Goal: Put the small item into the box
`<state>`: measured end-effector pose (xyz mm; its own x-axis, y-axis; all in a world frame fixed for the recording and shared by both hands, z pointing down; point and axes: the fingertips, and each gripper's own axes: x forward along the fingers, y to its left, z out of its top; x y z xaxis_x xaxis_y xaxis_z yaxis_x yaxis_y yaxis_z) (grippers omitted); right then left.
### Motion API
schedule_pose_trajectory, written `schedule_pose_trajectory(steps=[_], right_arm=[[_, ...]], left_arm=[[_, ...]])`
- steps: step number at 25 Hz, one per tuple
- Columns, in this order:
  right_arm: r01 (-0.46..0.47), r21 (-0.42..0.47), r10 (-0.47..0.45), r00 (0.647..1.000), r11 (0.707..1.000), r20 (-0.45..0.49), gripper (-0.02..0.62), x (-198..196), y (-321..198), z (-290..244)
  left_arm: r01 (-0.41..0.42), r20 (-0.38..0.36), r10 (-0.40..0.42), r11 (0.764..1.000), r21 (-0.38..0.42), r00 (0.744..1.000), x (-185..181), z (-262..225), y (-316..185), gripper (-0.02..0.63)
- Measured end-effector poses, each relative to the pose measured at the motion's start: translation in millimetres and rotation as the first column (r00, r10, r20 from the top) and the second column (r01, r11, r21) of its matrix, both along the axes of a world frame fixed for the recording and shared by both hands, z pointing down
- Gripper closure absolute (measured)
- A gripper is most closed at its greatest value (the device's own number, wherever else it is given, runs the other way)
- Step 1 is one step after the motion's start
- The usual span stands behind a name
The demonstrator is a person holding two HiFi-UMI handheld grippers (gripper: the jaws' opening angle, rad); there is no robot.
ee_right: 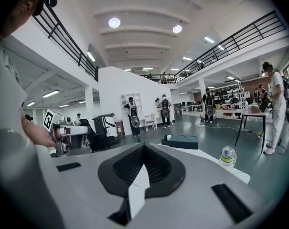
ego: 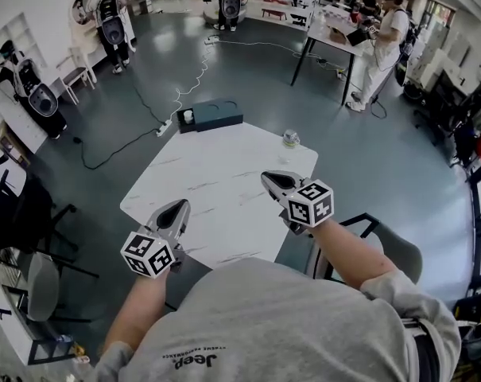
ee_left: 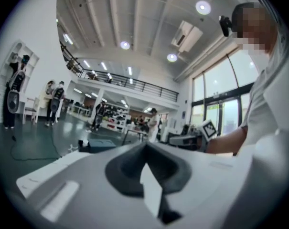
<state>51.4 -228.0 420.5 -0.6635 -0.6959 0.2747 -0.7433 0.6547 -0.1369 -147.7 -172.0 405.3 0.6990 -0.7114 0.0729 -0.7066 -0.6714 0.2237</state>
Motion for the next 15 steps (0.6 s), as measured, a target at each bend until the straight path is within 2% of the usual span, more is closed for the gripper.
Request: schedule_pose_trajectory(steps=[15], right_arm=[[0.037, -0.026, -0.038, 0.999, 0.999, -0.004, 0.591, -10.5, -2.7, 7.8]], left_arm=[[0.037, -0.024, -0.037, 0.999, 0.009, 0.999, -6.8, 0.0, 3.4, 0.601]])
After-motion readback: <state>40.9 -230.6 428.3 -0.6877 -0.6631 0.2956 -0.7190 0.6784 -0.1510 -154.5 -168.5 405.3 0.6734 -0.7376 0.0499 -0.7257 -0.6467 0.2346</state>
